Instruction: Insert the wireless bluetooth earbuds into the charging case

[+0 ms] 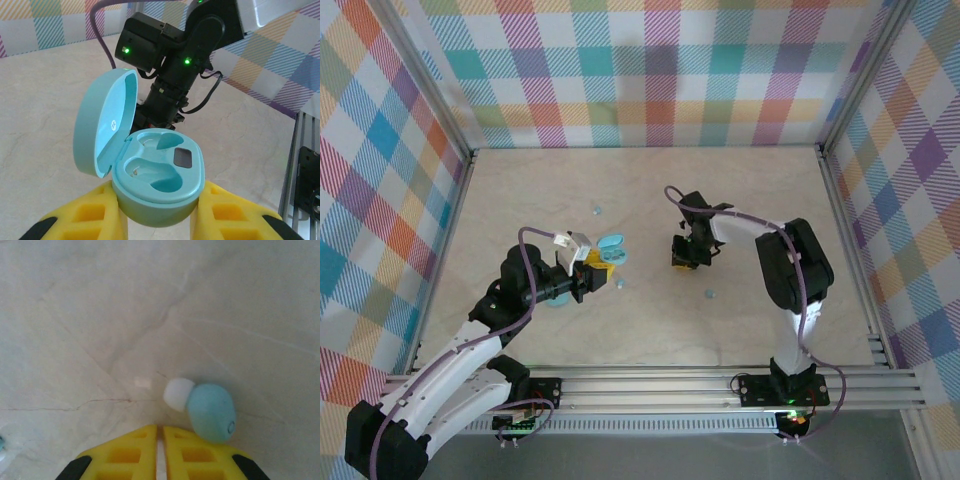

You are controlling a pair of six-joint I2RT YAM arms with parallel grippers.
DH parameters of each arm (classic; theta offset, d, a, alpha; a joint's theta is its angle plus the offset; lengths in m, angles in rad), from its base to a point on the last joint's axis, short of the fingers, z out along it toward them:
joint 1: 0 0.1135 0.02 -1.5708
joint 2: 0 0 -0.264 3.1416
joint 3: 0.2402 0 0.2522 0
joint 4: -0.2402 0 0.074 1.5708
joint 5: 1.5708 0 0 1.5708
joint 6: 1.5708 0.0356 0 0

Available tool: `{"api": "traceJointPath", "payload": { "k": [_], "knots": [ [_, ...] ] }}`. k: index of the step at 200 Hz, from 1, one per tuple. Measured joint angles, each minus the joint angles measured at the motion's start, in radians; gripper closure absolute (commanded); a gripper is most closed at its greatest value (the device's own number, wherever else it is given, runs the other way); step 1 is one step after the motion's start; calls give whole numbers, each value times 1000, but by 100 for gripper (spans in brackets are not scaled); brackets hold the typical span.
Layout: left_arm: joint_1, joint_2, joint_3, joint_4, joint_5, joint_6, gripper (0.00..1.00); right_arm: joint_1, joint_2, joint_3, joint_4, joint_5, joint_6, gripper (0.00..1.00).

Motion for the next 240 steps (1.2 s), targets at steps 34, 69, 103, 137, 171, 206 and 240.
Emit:
{"api": "traceJointPath", "payload": {
  "k": [34, 69, 103, 137, 171, 206, 240],
  "knots": [
    [0, 16, 0, -1, 0, 0, 92, -10, 2, 24, -24, 54, -39, 85],
    [0, 17, 0, 0, 0, -4, 92, -38, 9, 62, -57, 110, -74, 85],
    [0, 17, 0, 0, -1, -8, 92, -63, 34, 124, -69, 139, -107, 85],
    [0, 17, 0, -1, -2, -8, 92, -74, 72, 174, -76, 162, -153, 85],
    [0, 12, 0, -4, -4, -8, 92, -74, 77, 195, -87, 179, -188, 85],
    [0, 2, 0, -4, -8, -8, 92, -74, 76, 195, -96, 192, -204, 85],
    [0, 2, 0, -4, -9, -8, 92, -85, 56, 195, -97, 172, -169, 77]
  ]
}}
